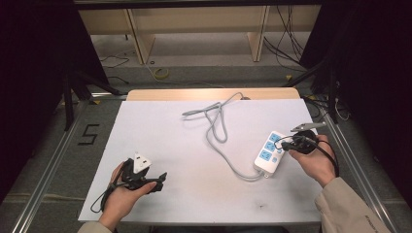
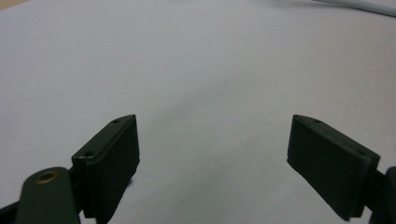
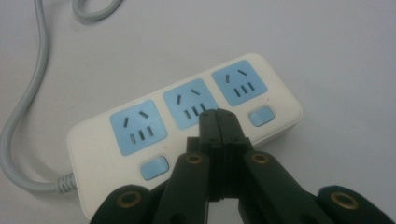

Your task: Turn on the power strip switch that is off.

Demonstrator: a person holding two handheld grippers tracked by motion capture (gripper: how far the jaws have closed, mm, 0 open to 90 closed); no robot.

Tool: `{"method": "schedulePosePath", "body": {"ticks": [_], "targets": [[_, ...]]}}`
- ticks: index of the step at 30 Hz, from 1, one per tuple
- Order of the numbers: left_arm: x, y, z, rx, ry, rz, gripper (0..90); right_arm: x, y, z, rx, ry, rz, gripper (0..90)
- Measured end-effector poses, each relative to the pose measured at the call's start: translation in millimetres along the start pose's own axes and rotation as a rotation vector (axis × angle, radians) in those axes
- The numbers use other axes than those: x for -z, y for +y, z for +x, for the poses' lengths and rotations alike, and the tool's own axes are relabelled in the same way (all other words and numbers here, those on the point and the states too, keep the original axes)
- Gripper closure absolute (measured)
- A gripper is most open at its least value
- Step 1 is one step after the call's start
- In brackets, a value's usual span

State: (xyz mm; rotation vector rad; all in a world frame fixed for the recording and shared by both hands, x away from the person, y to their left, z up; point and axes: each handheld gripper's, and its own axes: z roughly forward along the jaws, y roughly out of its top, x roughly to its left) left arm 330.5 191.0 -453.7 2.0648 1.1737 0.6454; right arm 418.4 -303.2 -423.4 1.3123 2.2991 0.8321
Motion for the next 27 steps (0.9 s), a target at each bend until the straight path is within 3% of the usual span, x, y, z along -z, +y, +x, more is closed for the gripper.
{"method": "schedulePosePath", "body": {"ticks": [27], "targets": [[-0.1,1.2,-2.2,-0.005,-0.001,-0.007,16.3,-12.7,6.3,-2.9,-0.013,0.013,0.036,90.0]]}}
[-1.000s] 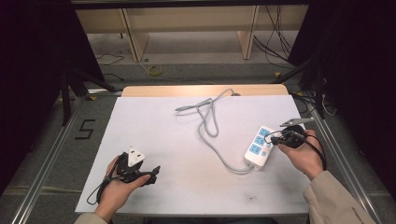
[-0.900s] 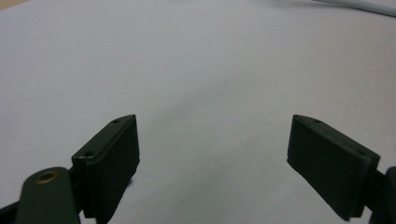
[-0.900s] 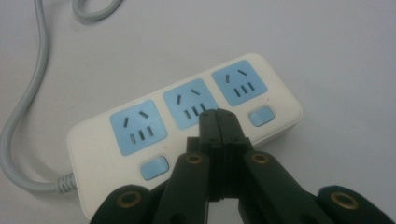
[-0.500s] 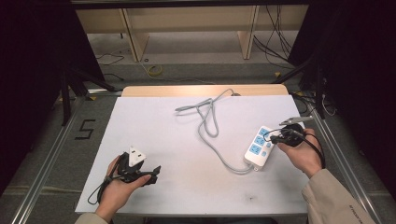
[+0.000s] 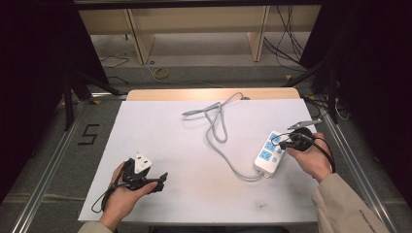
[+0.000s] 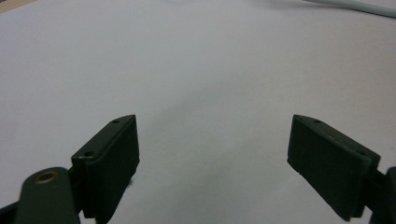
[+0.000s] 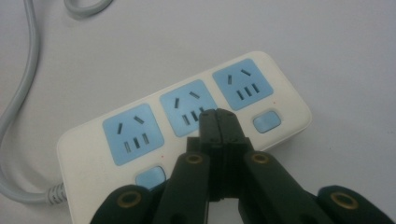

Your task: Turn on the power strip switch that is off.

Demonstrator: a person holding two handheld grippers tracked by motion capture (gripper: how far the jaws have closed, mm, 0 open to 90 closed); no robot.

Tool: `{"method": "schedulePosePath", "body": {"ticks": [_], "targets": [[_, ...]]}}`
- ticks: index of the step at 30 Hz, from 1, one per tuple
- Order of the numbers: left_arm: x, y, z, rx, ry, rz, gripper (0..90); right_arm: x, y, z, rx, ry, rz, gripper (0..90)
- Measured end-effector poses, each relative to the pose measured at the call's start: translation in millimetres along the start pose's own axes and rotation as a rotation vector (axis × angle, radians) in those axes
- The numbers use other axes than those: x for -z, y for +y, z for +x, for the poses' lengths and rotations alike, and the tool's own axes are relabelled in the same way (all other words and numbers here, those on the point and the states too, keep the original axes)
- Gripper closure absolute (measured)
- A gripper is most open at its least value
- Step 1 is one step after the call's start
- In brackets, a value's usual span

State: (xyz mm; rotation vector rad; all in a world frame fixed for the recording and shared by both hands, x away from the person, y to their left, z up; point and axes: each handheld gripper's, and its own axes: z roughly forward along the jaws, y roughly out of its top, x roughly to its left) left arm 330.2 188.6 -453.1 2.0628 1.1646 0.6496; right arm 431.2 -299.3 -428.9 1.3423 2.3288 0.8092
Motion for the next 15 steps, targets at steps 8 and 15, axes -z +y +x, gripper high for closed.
{"method": "schedulePosePath", "body": {"ticks": [8,15], "targets": [[0.3,0.0,0.9,0.001,0.002,0.002,16.3,-3.4,1.3,-2.6,-0.011,0.002,0.017,90.0],[-0.2,0.1,0.4,-0.001,0.001,-0.001,16.3,-5.0,3.9,-2.7,-0.005,0.001,0.024,90.0]]}}
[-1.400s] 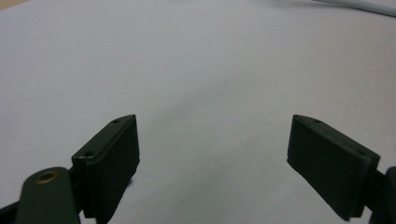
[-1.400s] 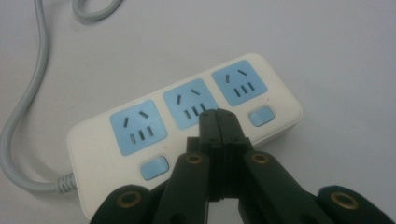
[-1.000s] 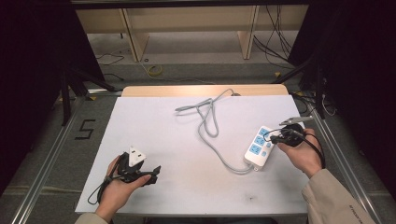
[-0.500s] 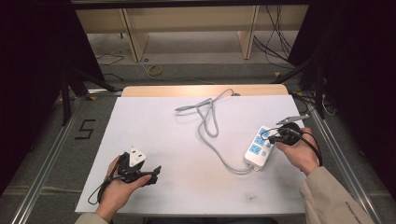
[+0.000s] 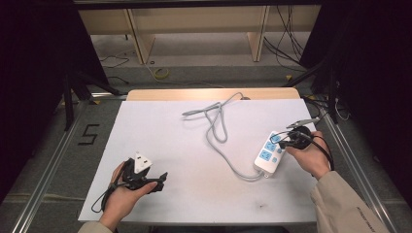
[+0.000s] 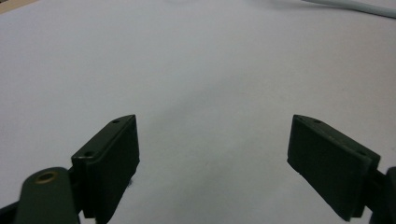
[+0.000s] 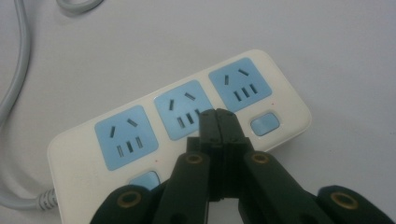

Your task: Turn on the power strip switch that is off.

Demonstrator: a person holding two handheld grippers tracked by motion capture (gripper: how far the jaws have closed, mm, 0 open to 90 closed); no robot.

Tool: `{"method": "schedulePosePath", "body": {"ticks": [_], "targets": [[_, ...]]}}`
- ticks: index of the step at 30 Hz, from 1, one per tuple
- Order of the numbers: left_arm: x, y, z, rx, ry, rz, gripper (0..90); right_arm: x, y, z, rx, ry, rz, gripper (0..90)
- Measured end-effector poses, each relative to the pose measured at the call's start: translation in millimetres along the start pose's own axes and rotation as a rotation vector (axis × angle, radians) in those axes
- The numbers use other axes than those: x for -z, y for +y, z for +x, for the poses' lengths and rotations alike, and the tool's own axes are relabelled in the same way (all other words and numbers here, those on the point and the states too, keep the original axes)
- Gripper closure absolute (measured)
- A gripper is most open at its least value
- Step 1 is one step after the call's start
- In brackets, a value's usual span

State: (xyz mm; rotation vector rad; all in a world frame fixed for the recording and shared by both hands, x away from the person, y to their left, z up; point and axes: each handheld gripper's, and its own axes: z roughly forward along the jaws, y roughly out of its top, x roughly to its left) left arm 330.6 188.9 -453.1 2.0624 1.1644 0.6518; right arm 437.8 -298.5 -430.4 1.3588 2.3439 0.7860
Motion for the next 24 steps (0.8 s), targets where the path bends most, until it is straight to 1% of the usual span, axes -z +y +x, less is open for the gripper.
{"method": "schedulePosePath", "body": {"ticks": [11,16,24], "targets": [[-0.2,0.1,0.0,0.000,0.000,0.002,16.3,-3.4,3.9,-0.6,-0.002,0.003,0.015,90.0],[-0.5,0.0,0.0,0.001,-0.005,0.002,16.3,-6.0,6.5,0.3,0.004,0.004,0.024,90.0],[-0.5,0.1,-0.4,0.002,-0.006,0.001,16.3,-6.9,9.7,-0.4,-0.003,0.001,0.037,90.0]]}}
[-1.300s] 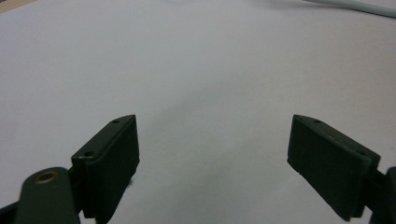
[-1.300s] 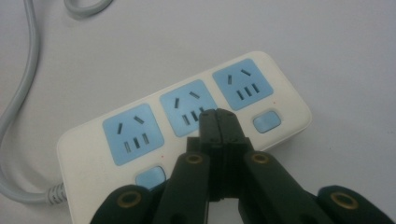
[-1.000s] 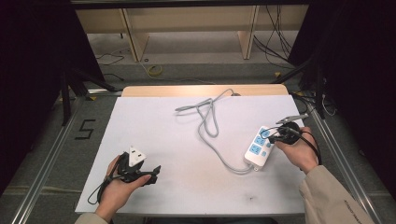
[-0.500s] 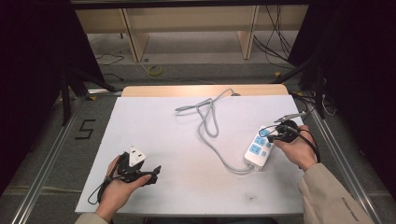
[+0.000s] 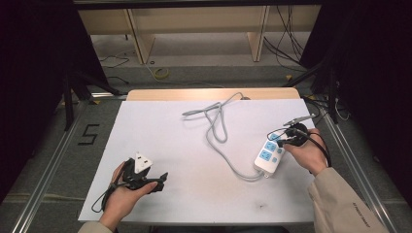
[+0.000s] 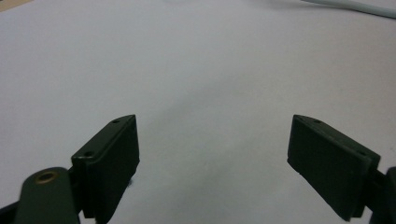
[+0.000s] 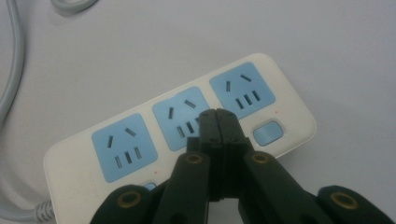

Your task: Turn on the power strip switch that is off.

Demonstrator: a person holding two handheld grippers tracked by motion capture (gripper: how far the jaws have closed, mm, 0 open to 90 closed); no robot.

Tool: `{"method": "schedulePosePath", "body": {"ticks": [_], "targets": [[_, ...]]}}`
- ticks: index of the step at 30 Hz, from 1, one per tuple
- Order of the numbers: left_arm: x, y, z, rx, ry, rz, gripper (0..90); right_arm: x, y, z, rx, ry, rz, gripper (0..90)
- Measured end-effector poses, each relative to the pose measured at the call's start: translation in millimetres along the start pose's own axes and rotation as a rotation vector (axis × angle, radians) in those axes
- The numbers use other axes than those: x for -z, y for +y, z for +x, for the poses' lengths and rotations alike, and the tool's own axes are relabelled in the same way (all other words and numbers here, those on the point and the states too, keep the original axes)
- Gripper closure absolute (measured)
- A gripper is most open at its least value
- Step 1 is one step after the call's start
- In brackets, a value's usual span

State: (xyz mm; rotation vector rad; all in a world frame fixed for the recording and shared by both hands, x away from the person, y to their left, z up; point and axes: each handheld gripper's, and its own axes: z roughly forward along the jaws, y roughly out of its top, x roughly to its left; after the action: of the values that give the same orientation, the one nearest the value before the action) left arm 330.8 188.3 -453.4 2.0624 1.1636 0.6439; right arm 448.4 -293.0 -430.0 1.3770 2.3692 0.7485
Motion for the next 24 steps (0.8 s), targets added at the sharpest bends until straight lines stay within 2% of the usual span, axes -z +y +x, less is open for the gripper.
{"method": "schedulePosePath", "body": {"ticks": [7,24], "targets": [[-0.4,0.0,0.0,0.000,0.000,0.001,16.3,-1.4,0.1,-1.7,-0.013,0.000,0.021,90.0],[-0.5,-0.1,0.3,-0.002,-0.002,0.004,16.2,-5.5,0.7,-0.7,-0.011,0.012,0.066,90.0]]}}
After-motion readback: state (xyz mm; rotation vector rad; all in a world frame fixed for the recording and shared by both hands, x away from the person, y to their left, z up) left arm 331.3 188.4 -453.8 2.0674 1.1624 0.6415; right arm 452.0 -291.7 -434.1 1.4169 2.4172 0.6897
